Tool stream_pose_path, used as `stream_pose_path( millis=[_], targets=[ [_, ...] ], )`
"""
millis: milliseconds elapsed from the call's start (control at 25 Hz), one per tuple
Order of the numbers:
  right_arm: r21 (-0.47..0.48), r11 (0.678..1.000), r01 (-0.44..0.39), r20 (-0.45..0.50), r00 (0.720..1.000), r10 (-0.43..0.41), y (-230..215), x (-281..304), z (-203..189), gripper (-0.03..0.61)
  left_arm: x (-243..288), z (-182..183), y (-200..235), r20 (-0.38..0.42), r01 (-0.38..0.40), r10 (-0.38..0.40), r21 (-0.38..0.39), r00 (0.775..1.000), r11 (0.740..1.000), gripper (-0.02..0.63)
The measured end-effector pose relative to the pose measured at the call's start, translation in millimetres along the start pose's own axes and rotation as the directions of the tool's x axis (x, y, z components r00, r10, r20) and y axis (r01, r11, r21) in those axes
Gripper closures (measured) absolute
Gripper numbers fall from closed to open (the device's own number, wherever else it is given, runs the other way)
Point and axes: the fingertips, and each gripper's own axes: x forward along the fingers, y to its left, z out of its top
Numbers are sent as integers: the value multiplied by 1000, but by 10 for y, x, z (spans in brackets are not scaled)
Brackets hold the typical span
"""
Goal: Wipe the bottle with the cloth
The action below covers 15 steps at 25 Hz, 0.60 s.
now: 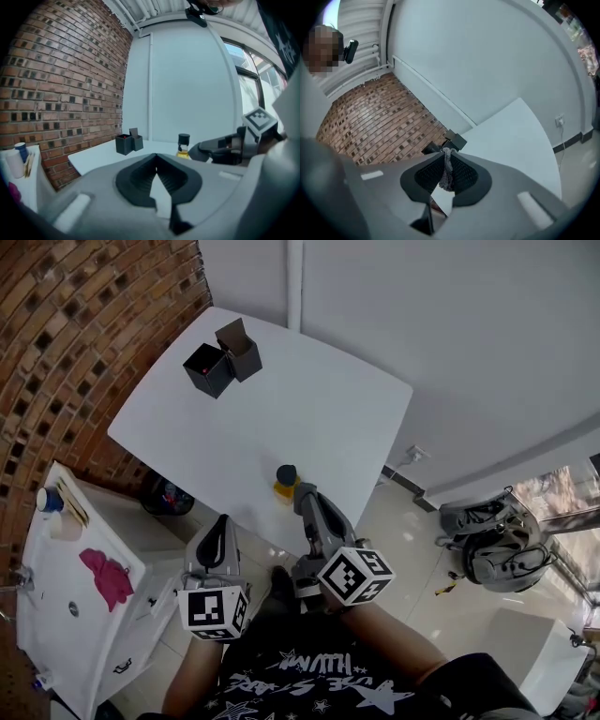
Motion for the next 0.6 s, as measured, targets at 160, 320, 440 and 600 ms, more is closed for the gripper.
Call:
stream_pose_path(
  millis=[160,320,440,600],
  targets=[
    [-11,1000,15,10,1000,-15,55,63,-12,538,35,-13,-60,-5,15,-15,4,1000,1000,609],
    [-2,999,43,23,999,-43,-23,21,5,538,84,-22,-91,-7,30,-30,6,1000,1000,609],
    [14,998,65,27,997,-65,-86,11,-11,538,111,-5,-106,-17,35,-35,0,999,999,609],
    [9,997,72,23,997,-72,-93,35,-59,538,155,-42,-117,-23,50,-49,4,999,999,609]
  ],
)
